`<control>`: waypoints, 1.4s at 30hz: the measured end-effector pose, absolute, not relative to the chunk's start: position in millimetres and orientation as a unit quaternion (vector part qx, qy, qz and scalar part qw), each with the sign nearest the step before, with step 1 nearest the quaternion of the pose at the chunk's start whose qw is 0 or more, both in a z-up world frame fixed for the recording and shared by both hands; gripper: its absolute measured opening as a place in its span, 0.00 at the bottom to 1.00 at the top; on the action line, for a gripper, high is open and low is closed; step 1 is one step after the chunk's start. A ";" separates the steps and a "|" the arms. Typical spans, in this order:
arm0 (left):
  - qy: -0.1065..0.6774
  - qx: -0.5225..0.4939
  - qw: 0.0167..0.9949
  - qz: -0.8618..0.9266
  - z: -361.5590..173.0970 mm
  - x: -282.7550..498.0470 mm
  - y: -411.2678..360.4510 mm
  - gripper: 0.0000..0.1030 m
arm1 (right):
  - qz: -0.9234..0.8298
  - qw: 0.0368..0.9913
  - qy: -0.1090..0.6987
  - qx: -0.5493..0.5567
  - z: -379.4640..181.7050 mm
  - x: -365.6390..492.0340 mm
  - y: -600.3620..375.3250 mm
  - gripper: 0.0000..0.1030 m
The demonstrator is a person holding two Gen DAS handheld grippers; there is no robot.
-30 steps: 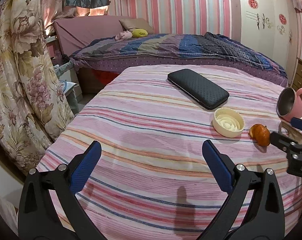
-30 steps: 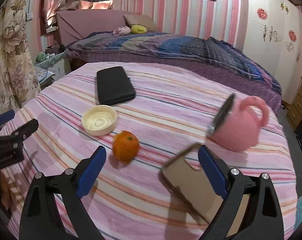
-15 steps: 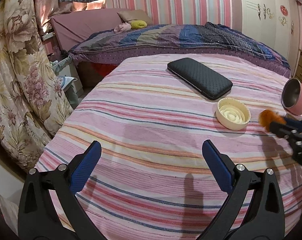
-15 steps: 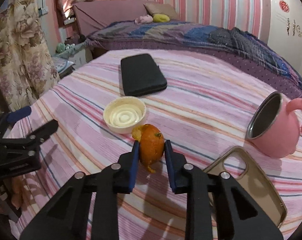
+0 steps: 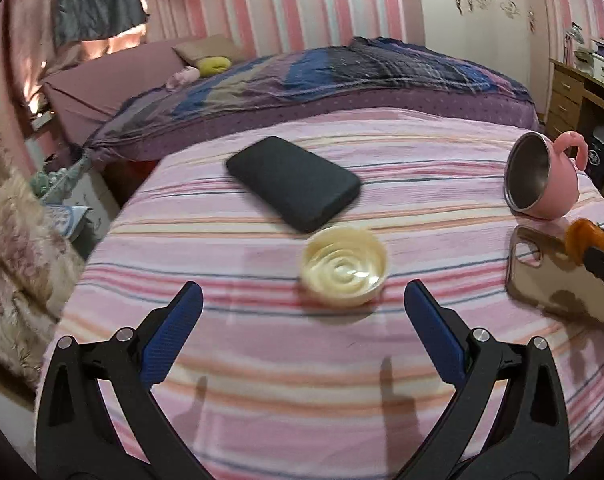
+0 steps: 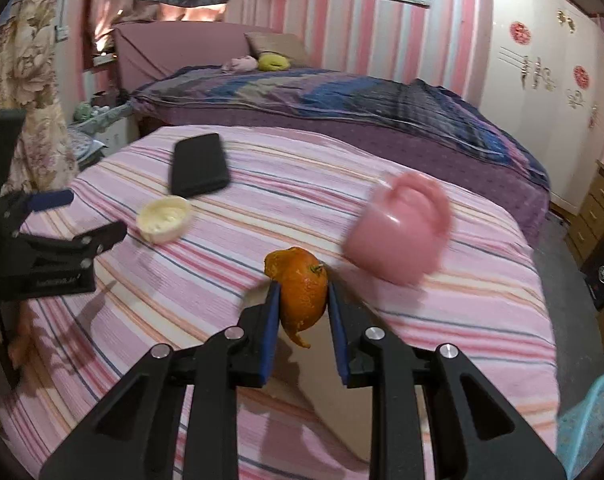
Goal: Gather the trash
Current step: 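Grasp the white cup lid with the left tool while the right tool holds the peel, then carry the white lid and orange peel over the blue basket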
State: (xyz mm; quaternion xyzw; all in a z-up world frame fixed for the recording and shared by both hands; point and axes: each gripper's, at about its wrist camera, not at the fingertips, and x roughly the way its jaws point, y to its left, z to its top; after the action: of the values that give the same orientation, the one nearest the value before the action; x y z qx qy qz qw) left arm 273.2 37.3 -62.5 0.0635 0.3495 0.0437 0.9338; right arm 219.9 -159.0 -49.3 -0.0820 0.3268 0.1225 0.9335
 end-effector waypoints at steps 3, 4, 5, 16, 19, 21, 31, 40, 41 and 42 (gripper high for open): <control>0.367 0.039 0.929 0.035 -66.0 289.8 39.1 0.95 | 0.115 0.935 0.328 -0.071 -46.1 219.5 -176.8 0.23; 0.373 0.031 0.927 0.034 -67.1 295.0 41.0 0.95 | 0.112 0.936 0.328 -0.067 -45.8 218.6 -184.3 0.23; 0.378 0.021 0.925 0.028 -67.9 298.8 42.7 0.95 | 0.111 0.936 0.328 -0.065 -45.6 218.4 -188.8 0.23; 0.426 0.016 0.905 0.017 -88.7 322.3 37.5 0.68 | 0.105 0.936 0.332 -0.045 -51.5 215.8 -228.4 0.23; 0.422 0.008 0.906 0.009 -87.9 319.6 39.7 0.60 | 0.106 0.937 0.330 -0.049 -51.0 214.8 -225.7 0.23; 0.420 0.011 0.908 0.008 -87.2 316.9 37.8 0.59 | 0.105 0.937 0.328 -0.057 -49.7 210.0 -226.5 0.23; 0.385 0.028 0.922 -0.011 -75.2 258.7 17.7 0.59 | 0.092 0.941 0.323 -0.046 -39.6 187.3 -237.9 0.23; 0.345 0.038 0.938 -0.021 -57.5 186.0 -10.8 0.59 | 0.079 0.941 0.325 -0.040 -41.1 153.7 -256.4 0.23; 0.344 0.031 0.938 -0.025 -57.2 179.9 -12.4 0.59 | 0.078 0.941 0.328 -0.040 -43.0 149.8 -258.9 0.23; 0.346 0.025 0.937 -0.028 -57.0 176.4 -13.8 0.59 | 0.078 0.941 0.328 -0.040 -41.8 149.2 -259.8 0.23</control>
State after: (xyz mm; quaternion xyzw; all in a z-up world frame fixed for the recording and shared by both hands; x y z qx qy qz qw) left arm 176.4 -13.8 -57.0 0.0250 0.3459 -0.0281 0.9375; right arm 149.2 -259.8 -41.8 -0.0396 0.3278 0.0775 0.9407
